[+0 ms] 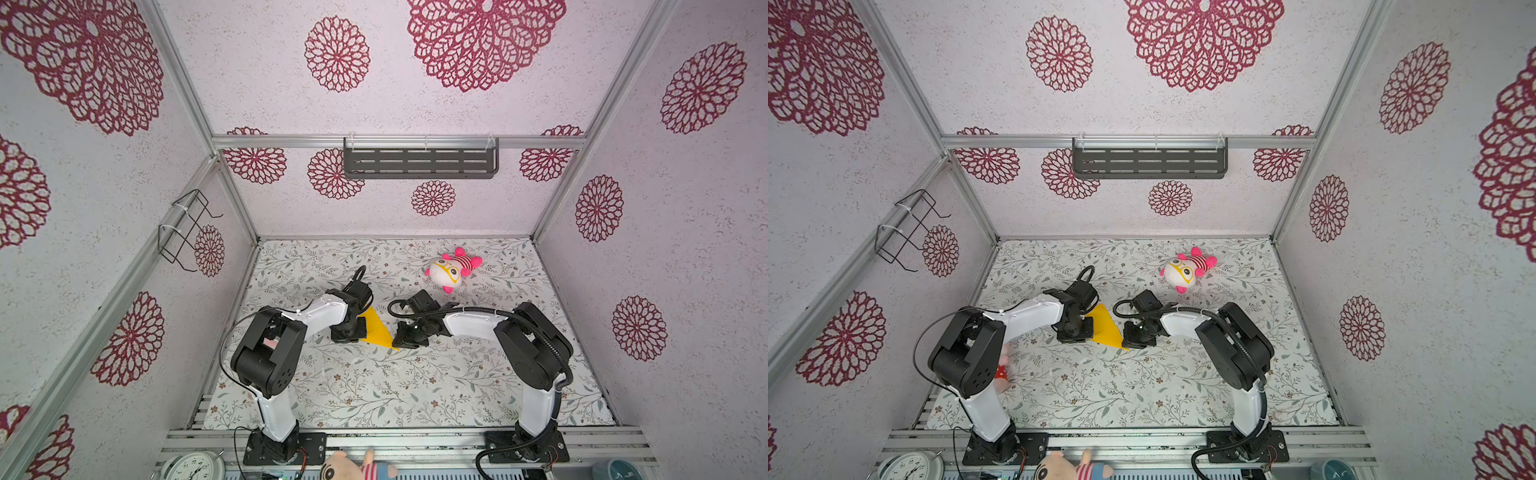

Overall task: Fold a paper plane with a square sheet of paper (pick it up from the middle)
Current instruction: 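Open the left gripper and draw it back while the right gripper pinches the paper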

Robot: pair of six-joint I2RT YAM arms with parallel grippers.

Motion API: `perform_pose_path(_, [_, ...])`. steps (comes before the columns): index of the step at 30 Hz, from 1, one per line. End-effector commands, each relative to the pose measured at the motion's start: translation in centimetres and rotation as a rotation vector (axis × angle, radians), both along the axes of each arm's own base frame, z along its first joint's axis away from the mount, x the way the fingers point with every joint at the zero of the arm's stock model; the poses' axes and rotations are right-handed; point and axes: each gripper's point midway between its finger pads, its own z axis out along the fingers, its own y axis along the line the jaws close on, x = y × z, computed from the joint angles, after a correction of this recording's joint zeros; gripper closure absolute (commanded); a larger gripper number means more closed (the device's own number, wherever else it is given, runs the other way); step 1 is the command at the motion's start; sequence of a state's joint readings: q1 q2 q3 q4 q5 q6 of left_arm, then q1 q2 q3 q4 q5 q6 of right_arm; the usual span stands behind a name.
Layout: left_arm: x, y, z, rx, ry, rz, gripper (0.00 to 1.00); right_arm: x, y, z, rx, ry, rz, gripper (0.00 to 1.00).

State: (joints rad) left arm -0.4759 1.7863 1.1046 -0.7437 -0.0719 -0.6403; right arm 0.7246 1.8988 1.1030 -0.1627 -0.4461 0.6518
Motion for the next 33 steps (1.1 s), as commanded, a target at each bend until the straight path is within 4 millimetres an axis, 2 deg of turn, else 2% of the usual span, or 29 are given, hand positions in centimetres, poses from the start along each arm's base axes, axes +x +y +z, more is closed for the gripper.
perform_pose_path(1, [1.8, 0.0, 3.7, -0.082, -0.140, 0.060, 0.82, 2.0, 1.3, 4.6, 0.101, -0.165, 0.020, 0.77])
perform_pose_path(5, [2.6, -0.4, 5.4, -0.230, -0.239, 0.141, 0.66, 2.8, 1.3, 7.4, 0.145, -0.314, 0.063, 0.65])
perform_pose_path(11, [2.1, -1.8, 5.0, -0.486, -0.262, 0.215, 0.36, 4.0, 0.2, 8.9, 0.114, -0.551, 0.110, 0.48])
perform_pose_path(14, [1.7, -2.2, 4.8, -0.546, -0.258, 0.221, 0.22, 3.7, 0.5, 9.0, 0.118, -0.618, 0.186, 0.43])
perform_pose_path(18, [1.4, -1.9, 4.7, -0.585, -0.290, 0.233, 0.07, 3.6, 1.1, 8.2, 0.107, -0.646, 0.281, 0.43])
perform_pose_path(20, [1.2, -1.8, 4.6, -0.611, -0.300, 0.238, 0.00, 3.5, 1.7, 7.7, 0.119, -0.635, 0.315, 0.44])
perform_pose_path(26, [0.8, -2.0, 3.9, -0.717, -0.296, 0.260, 0.03, 3.8, 2.9, 6.1, 0.137, -0.579, 0.354, 0.55])
perform_pose_path(29, [0.9, -2.3, 3.7, -0.769, -0.289, 0.262, 0.03, 3.9, 3.5, 6.0, 0.176, -0.565, 0.364, 0.64])
perform_pose_path(33, [0.9, -2.5, 3.3, -0.802, -0.279, 0.265, 0.02, 4.1, 3.7, 5.9, 0.235, -0.534, 0.358, 0.82])
